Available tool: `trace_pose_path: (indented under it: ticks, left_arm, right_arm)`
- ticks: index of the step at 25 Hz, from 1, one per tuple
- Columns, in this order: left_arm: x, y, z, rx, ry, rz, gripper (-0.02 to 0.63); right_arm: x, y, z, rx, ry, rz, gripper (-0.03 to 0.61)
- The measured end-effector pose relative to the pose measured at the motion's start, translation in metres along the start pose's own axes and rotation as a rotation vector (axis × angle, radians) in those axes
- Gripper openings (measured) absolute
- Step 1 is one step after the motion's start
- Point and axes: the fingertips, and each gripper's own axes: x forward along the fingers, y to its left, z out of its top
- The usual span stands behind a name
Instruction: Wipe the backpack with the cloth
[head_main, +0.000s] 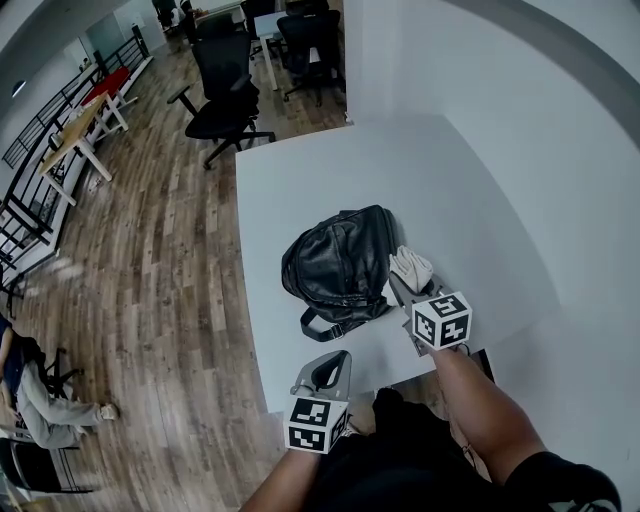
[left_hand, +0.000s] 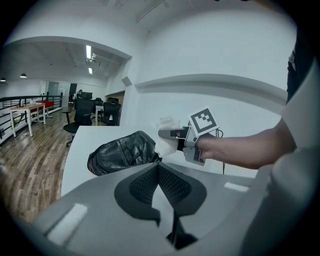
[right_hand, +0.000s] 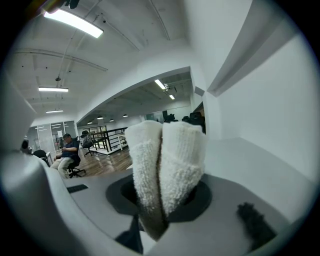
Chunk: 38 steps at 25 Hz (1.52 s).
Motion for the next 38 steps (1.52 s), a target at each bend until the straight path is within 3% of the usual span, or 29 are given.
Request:
trace_pose_path:
  ticks: [8, 17, 28, 38]
  left_arm:
    - [-0.029, 0.005, 0.000, 0.010, -0.024, 0.016, 0.006]
    - [-0.056, -0.010, -0.016, 0.022, -0.025, -0.014, 0.006]
    - [-0.069, -0.025, -0.012, 0.040, -0.061, -0.023, 0.006]
    - [-0.067, -0.050, 0.000, -0.011, -0.129, 0.064, 0.006]
  right_arm:
    - [-0.025, 0.007, 0.007, -0.009, -0.027, -0.040, 0.100]
    - [-0.067, 0.050, 0.003, -0.062, -0.048, -0.018, 0.100]
    - [-0.105, 0.092, -0.002, -0.039, -0.073, 0.048, 0.100]
    - [-0.161, 0.093, -0.009, -0.088, -0.073, 0.147, 0.100]
